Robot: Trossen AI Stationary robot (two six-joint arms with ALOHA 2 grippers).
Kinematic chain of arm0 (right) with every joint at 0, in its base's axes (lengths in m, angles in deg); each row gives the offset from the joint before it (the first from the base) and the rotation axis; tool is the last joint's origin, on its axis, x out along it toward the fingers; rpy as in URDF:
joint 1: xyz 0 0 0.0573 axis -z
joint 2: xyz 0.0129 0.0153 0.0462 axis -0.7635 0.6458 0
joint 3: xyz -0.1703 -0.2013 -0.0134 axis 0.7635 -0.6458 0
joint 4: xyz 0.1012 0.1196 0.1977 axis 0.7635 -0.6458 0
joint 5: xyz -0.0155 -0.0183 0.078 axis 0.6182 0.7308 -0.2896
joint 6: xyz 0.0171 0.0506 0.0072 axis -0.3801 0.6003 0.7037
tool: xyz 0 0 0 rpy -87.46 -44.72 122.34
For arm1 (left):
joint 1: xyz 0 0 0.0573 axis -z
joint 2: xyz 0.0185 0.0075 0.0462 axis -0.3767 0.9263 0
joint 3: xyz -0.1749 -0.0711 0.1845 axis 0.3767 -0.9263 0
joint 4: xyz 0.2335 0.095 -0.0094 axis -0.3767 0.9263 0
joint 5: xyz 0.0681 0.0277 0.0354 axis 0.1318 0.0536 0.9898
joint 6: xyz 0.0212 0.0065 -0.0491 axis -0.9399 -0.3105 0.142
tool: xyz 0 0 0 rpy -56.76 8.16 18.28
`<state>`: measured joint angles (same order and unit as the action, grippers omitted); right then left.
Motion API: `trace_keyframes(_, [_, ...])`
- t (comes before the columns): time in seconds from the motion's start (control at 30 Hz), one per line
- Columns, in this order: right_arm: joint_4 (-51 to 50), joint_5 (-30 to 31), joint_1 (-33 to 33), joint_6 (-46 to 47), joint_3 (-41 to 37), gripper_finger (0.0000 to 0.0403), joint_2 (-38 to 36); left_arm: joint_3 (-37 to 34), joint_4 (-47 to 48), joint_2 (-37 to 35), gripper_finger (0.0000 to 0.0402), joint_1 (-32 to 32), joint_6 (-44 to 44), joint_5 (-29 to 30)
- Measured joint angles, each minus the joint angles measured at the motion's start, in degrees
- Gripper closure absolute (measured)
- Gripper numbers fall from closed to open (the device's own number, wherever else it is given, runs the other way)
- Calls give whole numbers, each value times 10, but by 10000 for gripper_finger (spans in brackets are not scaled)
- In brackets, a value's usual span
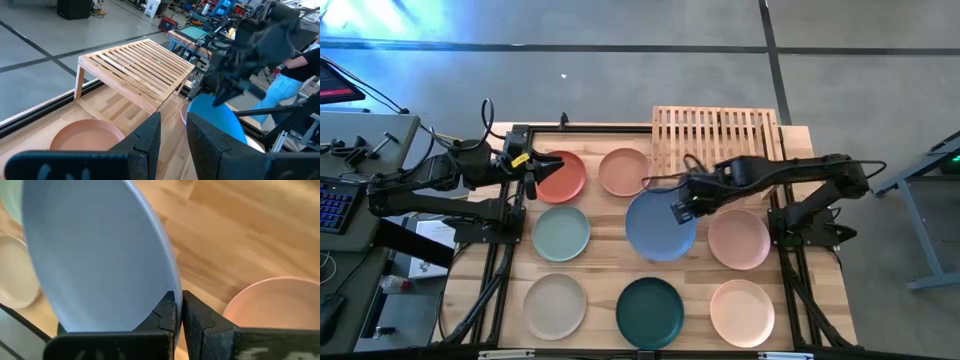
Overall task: Place and stack plates onto a shelf
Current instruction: Put the blue plate on the shelf
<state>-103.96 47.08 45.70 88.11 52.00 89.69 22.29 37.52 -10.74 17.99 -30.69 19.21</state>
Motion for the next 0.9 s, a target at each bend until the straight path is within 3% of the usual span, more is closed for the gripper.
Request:
trace_keyframes(0.37, [-70,48,94,-76,0,403,-133,0,0,9,319,0,-3,2])
trace_keyframes(0.9, [-109,59,397,-231,0,403,-333,0,-1,29,319,0,-3,4])
